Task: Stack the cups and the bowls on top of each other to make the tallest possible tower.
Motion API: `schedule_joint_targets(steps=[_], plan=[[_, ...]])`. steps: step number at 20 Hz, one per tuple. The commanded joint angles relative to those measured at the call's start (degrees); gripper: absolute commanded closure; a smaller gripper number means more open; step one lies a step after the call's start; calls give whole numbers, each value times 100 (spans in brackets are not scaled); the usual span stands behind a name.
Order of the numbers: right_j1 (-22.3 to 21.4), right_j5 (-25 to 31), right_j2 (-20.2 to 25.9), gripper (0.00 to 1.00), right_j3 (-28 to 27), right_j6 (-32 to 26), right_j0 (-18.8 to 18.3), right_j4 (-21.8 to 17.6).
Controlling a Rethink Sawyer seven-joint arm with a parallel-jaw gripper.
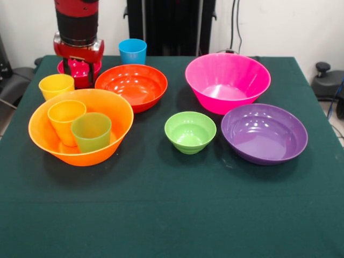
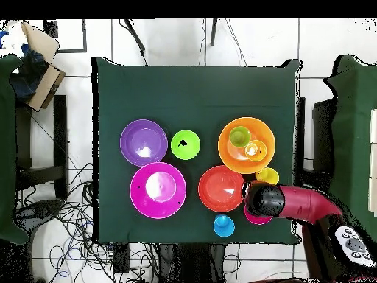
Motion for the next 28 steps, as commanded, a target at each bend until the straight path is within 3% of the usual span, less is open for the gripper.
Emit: schedule_joint_targets(steps=[1,6,13,17,23,28], plan=[[79,1142,835,0,84,-309,-207,661],[40,1159,843,0,172,-283,-220,699],[-174,321,424,0,45,-62,227,-96],[-257,180,280,0,-117,-21,464,-362],[-288,572,187,0,-388,71,749,-336],[-236,348,130,0,-471,79,807,-399]])
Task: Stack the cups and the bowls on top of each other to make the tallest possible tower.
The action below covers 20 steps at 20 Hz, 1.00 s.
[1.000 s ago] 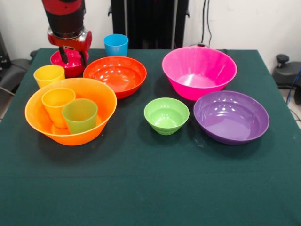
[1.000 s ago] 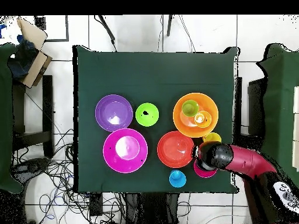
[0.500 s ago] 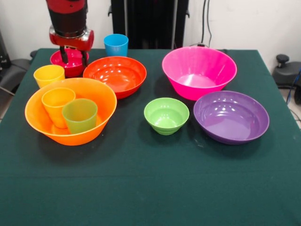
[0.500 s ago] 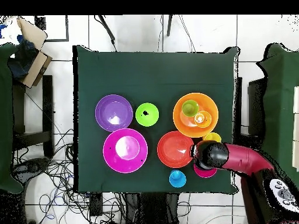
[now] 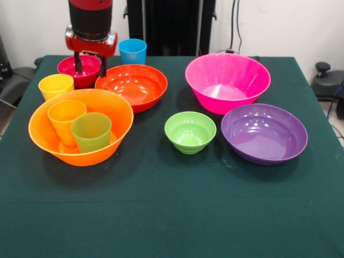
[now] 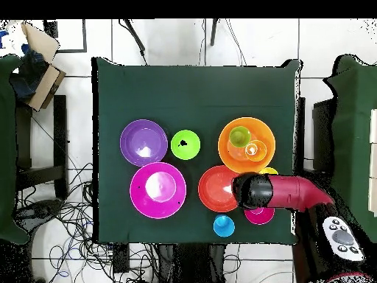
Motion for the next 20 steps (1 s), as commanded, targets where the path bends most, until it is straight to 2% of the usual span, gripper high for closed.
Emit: schedule_joint_targets(steps=[1,7,14,20], plan=[[132,-174,96,0,-461,30,244,-397],[92,-17,-31,0,-566,54,384,-408],[38,253,-43,0,-684,-118,375,-270],[138,86,111,0,-748,-250,189,-216]])
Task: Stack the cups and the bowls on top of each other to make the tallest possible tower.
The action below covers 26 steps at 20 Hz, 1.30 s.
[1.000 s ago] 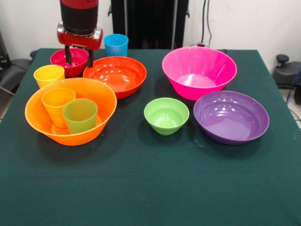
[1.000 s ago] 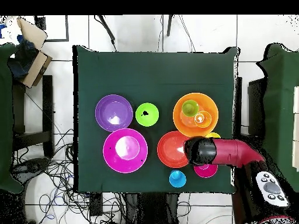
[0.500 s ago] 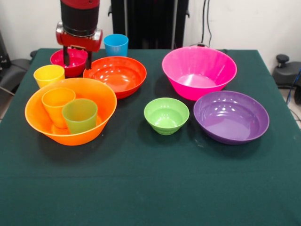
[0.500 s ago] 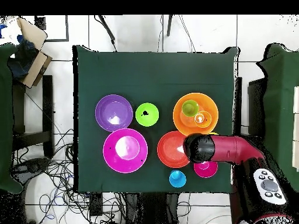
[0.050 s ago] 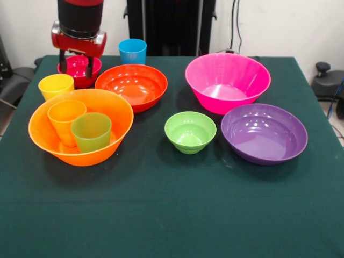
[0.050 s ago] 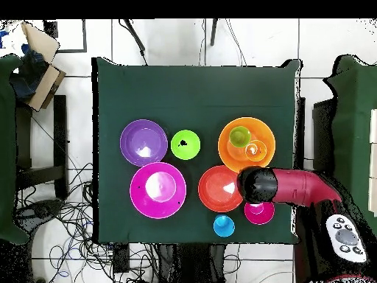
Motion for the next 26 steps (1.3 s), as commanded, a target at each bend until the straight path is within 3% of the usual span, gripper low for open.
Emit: schedule_joint_targets(steps=[1,7,14,20,26], plan=[[248,31,361,0,-381,-259,-4,-220],[318,-529,442,0,-106,-97,-136,-274],[370,-695,511,0,-26,-82,-184,-263],[498,-972,808,0,134,-209,-454,-192],[541,-914,951,0,216,-222,-528,-135]])
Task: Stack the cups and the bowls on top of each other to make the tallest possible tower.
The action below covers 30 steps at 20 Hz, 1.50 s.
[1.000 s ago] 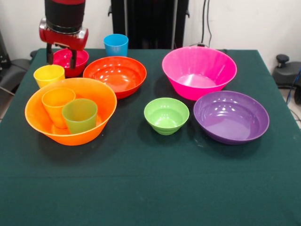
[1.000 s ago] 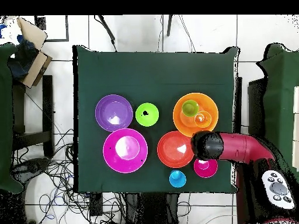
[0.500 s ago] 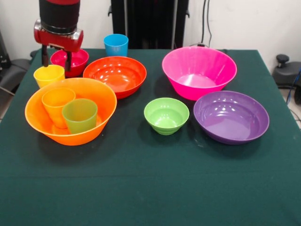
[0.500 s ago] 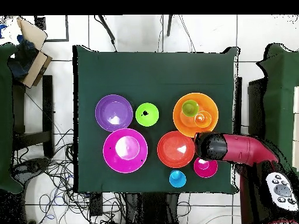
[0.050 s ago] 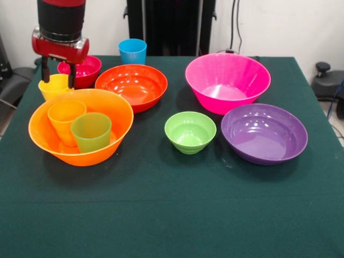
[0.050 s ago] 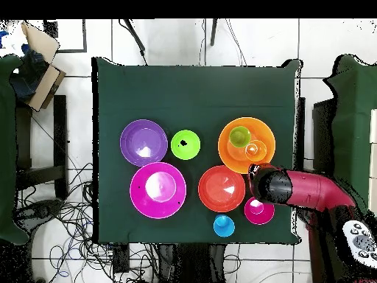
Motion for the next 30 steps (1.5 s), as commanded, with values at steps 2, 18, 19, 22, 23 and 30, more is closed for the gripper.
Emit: schedule_joint_targets(steps=[2,18,19,22,23,30], plan=[[450,-203,745,0,280,-193,-31,-115],[501,182,626,0,228,92,91,60],[509,214,583,0,181,114,122,58],[524,349,542,0,116,91,138,74],[529,383,578,0,121,30,90,86],[485,506,940,0,241,-491,-287,103]])
